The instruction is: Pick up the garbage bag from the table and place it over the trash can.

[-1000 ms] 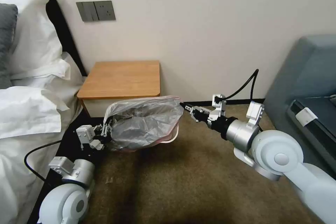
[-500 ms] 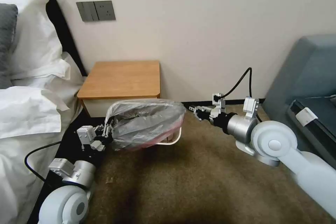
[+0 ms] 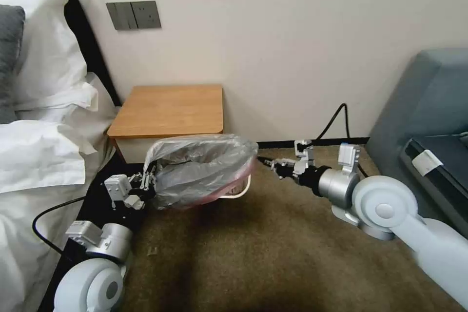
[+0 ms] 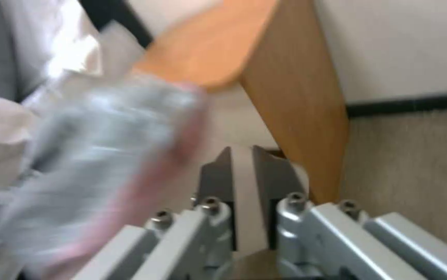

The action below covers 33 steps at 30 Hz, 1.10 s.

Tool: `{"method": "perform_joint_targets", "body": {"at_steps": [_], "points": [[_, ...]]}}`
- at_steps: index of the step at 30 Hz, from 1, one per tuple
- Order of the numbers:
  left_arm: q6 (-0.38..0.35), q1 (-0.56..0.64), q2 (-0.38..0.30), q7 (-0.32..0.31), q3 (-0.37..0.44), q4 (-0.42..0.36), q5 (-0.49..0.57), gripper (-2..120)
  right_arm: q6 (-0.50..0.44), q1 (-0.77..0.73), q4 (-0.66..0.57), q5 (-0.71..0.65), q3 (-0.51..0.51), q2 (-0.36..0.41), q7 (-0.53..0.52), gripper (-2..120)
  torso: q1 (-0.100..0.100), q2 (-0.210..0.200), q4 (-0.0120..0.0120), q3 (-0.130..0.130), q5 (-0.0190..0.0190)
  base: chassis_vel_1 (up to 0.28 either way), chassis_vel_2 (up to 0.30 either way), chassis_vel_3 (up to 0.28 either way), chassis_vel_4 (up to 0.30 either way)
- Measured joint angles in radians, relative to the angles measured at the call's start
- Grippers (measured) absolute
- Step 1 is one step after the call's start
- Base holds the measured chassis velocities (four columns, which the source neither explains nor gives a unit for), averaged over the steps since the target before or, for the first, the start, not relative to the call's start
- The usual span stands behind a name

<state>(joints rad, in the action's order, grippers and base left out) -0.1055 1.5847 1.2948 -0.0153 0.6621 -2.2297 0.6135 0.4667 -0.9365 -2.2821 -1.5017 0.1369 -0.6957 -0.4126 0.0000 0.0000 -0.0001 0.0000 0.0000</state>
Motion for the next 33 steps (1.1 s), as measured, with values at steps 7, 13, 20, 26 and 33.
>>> {"method": "perform_joint_targets", "body": {"at_steps": [7, 13, 20, 26, 33], "points": [[-0.016, -0.016, -0.004, -0.06, -0.002, -0.006, 0.0, 9, -0.049, 0.009, -0.198, -0.196, -0.001, 0.009, -0.16, 43, 0.0, 0.0, 0.0002, 0.0, -0.0003, 0.0, 0.0, 0.0, 0.0], [-0.041, -0.018, -0.004, -0.085, 0.0, -0.021, 0.018, 9, -0.059, -0.108, -0.225, -0.245, -0.006, -0.036, -0.211, 63, 0.0, 0.0, 0.0, 0.0, 0.0, 0.0, 0.0, 0.0, 0.0], [-0.051, -0.02, -0.016, -0.094, 0.002, -0.029, 0.03, 9, -0.124, -0.14, -0.224, -0.311, -0.014, -0.11, -0.198, 88, 0.0, 0.0, 0.0, 0.0, 0.0001, 0.0, 0.0, 0.0, 0.0], [-0.041, -0.019, -0.017, -0.09, -0.003, -0.029, 0.007, 9, -0.218, -0.077, -0.222, -0.452, -0.012, -0.137, -0.261, 100, 0.0, 0.0, 0.0002, 0.0, -0.0002, 0.0, 0.0, 0.0, 0.0], [-0.026, -0.02, -0.015, -0.081, -0.005, -0.032, -0.024, 9, -0.235, -0.061, -0.204, -0.454, -0.043, -0.188, -0.313, 100, 0.0, 0.0, 0.0001, 0.0, -0.0001, 0.0, 0.0, 0.0, 0.0]]}}
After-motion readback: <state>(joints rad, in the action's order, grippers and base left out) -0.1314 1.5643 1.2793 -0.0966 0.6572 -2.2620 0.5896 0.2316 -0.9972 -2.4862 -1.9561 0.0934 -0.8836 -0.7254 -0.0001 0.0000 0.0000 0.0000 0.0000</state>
